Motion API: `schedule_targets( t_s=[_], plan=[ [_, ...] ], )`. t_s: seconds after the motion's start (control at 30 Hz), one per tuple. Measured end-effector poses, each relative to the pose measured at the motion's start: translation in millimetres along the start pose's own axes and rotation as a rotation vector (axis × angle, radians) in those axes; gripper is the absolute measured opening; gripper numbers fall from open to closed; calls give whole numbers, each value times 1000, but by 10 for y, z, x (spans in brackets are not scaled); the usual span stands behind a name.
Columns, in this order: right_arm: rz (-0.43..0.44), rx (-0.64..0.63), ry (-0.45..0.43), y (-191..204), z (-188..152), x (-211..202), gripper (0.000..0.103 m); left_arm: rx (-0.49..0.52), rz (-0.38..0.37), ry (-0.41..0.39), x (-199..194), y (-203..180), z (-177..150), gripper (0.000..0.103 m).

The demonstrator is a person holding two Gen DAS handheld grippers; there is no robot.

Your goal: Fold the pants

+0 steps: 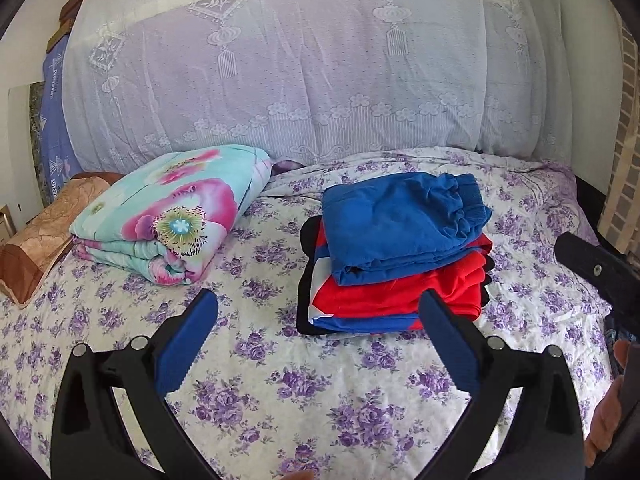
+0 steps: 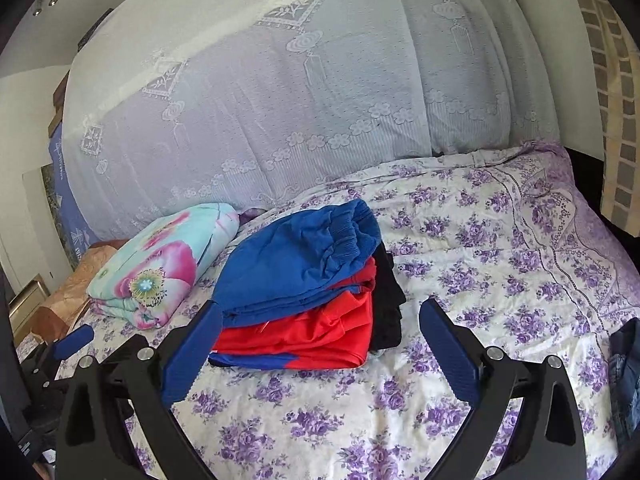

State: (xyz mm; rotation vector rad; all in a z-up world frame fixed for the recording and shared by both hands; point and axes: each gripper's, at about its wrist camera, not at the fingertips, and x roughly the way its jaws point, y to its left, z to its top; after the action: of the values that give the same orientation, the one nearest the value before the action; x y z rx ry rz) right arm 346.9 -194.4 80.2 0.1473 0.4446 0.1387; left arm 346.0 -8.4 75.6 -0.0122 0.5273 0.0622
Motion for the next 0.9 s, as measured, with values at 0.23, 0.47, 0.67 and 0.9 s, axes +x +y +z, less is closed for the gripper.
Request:
schedule_targets(
  t_s=[0.23,0.47,0.67,0.9],
  plan=[
    [13,-64,-25,125,-49,-107,99,8,-11,-32,-156,-27,17,98],
    [28,-52,-3,102,-60,-58,99,21,-9,-15,-129,-45,-2,98],
    [28,-50,1,100,-64,-49,99,20,-10,-13,-137,-57,-6,98],
    [32,-51,0,110,-64,-56,99,23,-17,-6,-133,-69,-10,98]
  ],
)
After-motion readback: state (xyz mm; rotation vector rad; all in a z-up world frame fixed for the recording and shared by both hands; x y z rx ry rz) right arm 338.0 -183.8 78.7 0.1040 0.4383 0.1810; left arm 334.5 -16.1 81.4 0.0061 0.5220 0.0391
